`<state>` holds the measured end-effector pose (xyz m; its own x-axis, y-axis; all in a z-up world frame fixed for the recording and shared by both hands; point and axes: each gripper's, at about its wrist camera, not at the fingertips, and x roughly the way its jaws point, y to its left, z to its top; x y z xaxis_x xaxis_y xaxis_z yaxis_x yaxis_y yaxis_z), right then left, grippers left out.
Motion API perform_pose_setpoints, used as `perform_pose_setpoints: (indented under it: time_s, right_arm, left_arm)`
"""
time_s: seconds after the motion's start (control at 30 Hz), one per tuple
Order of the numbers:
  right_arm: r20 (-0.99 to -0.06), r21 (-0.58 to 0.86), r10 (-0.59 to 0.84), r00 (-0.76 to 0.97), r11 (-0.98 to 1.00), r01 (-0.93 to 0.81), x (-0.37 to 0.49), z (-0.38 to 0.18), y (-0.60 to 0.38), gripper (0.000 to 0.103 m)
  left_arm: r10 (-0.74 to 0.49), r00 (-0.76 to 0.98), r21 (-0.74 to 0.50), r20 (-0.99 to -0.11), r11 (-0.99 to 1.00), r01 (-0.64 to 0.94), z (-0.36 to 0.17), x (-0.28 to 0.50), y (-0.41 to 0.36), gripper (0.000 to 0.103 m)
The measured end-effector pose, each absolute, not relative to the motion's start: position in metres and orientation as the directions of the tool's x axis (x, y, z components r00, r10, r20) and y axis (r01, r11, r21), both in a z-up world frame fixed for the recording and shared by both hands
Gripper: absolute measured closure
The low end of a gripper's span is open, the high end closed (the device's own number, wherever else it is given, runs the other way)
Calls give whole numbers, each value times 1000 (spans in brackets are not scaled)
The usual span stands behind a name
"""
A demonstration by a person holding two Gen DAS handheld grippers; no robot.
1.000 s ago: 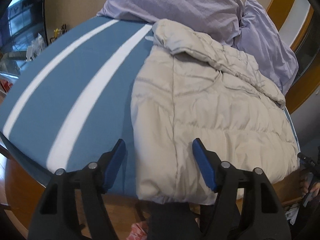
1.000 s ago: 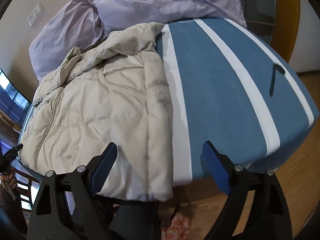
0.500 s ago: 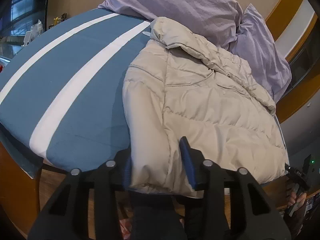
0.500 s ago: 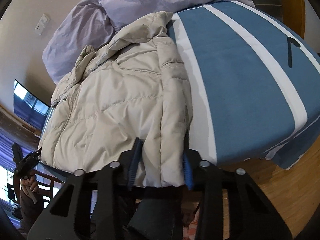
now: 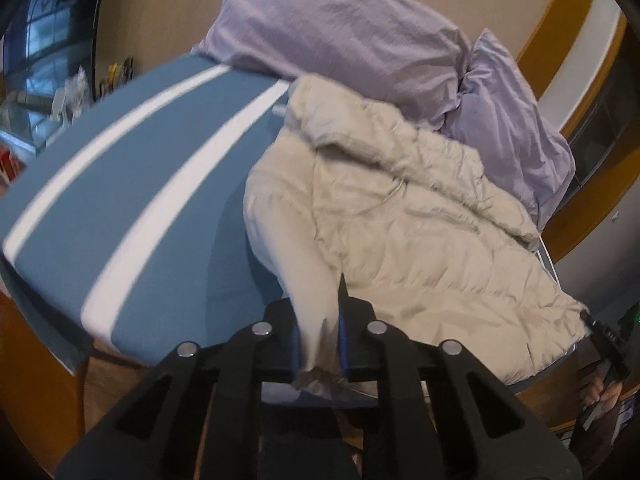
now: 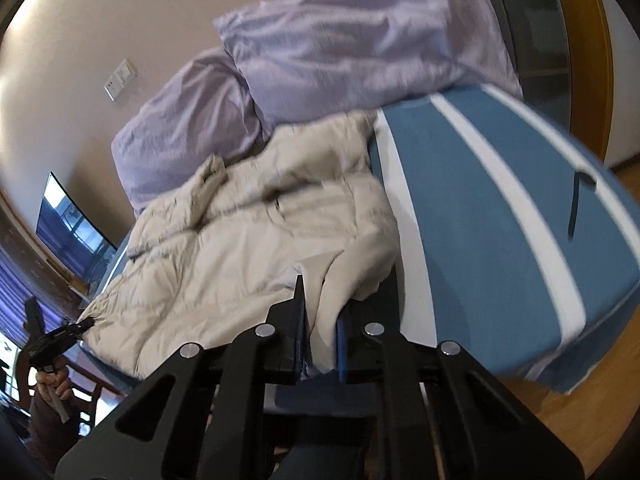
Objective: Fold large clothes
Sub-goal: 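Lift the hem with both tools and fold it up onto the collar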
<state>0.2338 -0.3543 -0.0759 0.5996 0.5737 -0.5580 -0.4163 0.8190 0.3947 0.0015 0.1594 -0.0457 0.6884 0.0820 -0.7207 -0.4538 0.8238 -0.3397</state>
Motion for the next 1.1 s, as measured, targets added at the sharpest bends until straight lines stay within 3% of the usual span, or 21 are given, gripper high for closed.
perform_pose_setpoints:
  time_s: [0.33, 0.6, 0.87, 1.1]
  right_arm:
    - [-480, 296, 506, 717, 862, -411, 269, -13, -320, 91]
    - [-460, 209, 432, 776, 902, -379, 315, 15, -284, 91]
    - [-476, 190, 377, 795, 926, -325, 384, 23, -255, 91]
    - [-534, 220, 356, 767, 934, -280, 459, 2, -222, 91]
  left_arm:
    - [205, 739, -249, -642, 856, -454, 20, 36, 165, 89]
    - [246, 753, -272, -610, 828, -491, 53, 88, 189, 91]
    - [291, 749, -245, -595, 822, -514, 76, 164, 210, 91]
    - [345, 693, -181, -633, 804, -566, 56, 244, 232, 91]
